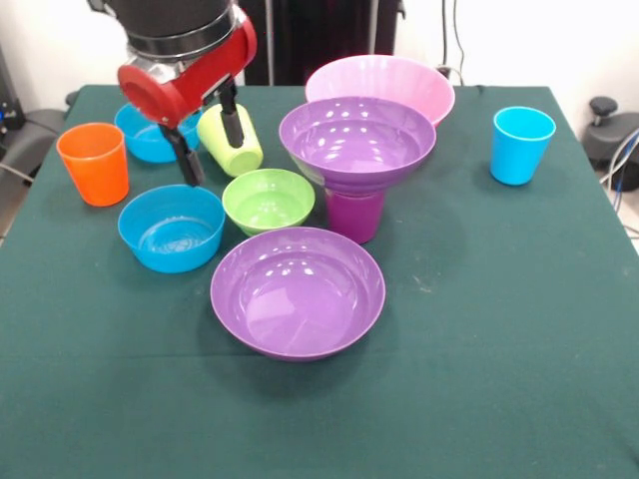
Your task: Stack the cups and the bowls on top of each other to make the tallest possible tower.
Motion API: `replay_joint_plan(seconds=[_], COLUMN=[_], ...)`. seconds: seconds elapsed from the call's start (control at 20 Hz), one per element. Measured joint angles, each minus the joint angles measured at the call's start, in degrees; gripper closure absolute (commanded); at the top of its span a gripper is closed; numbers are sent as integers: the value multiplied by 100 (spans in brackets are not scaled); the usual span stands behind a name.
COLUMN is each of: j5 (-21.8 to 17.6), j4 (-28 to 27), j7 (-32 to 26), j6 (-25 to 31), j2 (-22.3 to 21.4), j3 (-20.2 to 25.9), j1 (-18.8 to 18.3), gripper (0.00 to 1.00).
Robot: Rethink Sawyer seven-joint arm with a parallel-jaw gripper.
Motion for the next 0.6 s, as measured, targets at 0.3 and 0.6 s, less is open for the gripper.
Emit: replay_joint_plan(seconds=[0.3, 0.6], j5=[-15, -71], j4=[-236, -438], j7=[-262, -267], j6=[-1, -1], j2=[150, 305], j3=[-69, -213], j1=[43, 226], gripper=[0, 0])
